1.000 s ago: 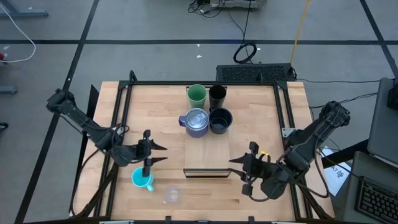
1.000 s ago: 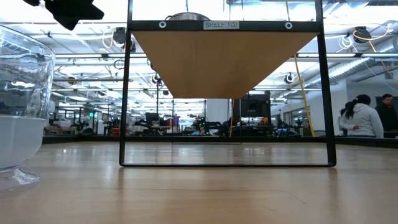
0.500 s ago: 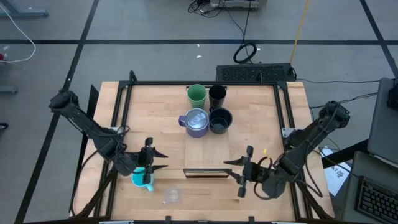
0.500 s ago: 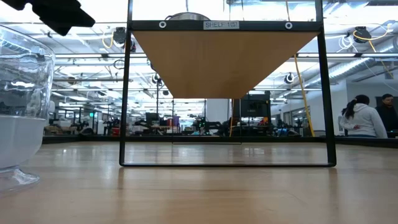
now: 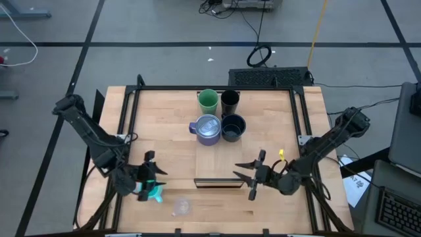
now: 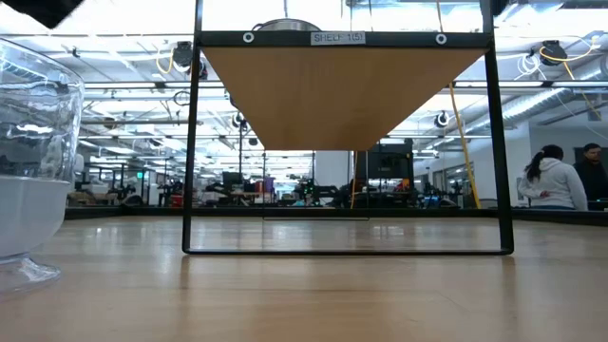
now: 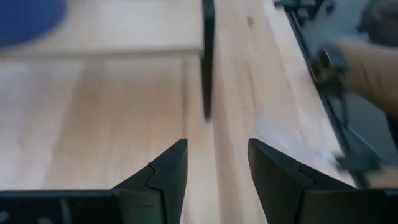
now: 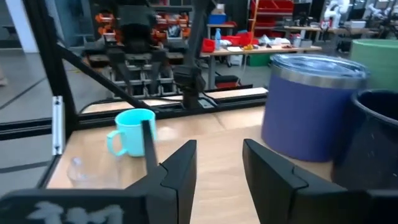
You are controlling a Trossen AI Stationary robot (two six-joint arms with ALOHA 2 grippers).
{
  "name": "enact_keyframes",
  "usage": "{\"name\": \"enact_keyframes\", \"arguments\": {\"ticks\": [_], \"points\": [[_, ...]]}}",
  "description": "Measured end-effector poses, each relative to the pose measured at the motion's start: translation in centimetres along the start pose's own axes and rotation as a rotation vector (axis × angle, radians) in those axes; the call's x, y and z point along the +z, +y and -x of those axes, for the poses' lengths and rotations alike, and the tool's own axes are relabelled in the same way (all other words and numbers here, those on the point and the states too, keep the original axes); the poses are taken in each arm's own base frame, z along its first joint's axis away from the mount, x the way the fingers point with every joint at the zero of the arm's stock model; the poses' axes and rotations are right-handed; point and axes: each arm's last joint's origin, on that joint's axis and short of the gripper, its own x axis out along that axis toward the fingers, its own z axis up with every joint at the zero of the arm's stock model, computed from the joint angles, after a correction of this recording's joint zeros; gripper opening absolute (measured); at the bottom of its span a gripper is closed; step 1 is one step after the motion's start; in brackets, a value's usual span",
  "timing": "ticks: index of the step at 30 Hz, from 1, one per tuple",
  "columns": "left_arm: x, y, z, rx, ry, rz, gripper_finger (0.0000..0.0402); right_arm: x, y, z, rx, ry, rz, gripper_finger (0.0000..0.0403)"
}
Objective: Stack small to large cups/mugs on shelf
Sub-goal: Put the blue mug on the shelf
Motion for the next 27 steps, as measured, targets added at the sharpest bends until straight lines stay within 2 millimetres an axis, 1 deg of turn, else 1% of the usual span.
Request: {"name": "enact_keyframes", "arguments": {"ticks": [6, 9, 12, 15, 20, 23, 27], "points": [[0.2, -0.9, 1.7, -0.005, 0.266, 0.011, 0.017, -0.8, -0.3, -0.4, -0.015, 0.013, 0.026, 0.012], [0.4, -1.7, 2.0, -0.019, 0.38, 0.004, 0.017, -0.7, -0.2, -0.4, -0.014, 0.006, 0.041, 0.012], [0.6, -2.7, 2.1, -0.038, 0.445, -0.011, 0.017, -0.7, -0.2, -0.4, -0.013, 0.003, 0.066, 0.012], [0.2, -4.0, 1.8, -0.071, 0.504, -0.04, 0.0171, -0.5, -0.2, -0.4, -0.008, -0.008, 0.074, 0.012], [-1.3, -6.0, 0.9, -0.082, 0.595, -0.108, 0.0174, -0.4, -0.2, -0.4, -0.007, -0.011, 0.083, 0.012], [-2.2, -6.7, 0.2, -0.053, 0.642, -0.127, 0.019, -0.4, -0.2, -0.4, -0.007, -0.011, 0.084, 0.012], [-3.1, -7.3, -0.8, -0.021, 0.671, -0.158, 0.0224, -0.4, -0.2, -0.4, -0.007, -0.011, 0.084, 0.012]]}}
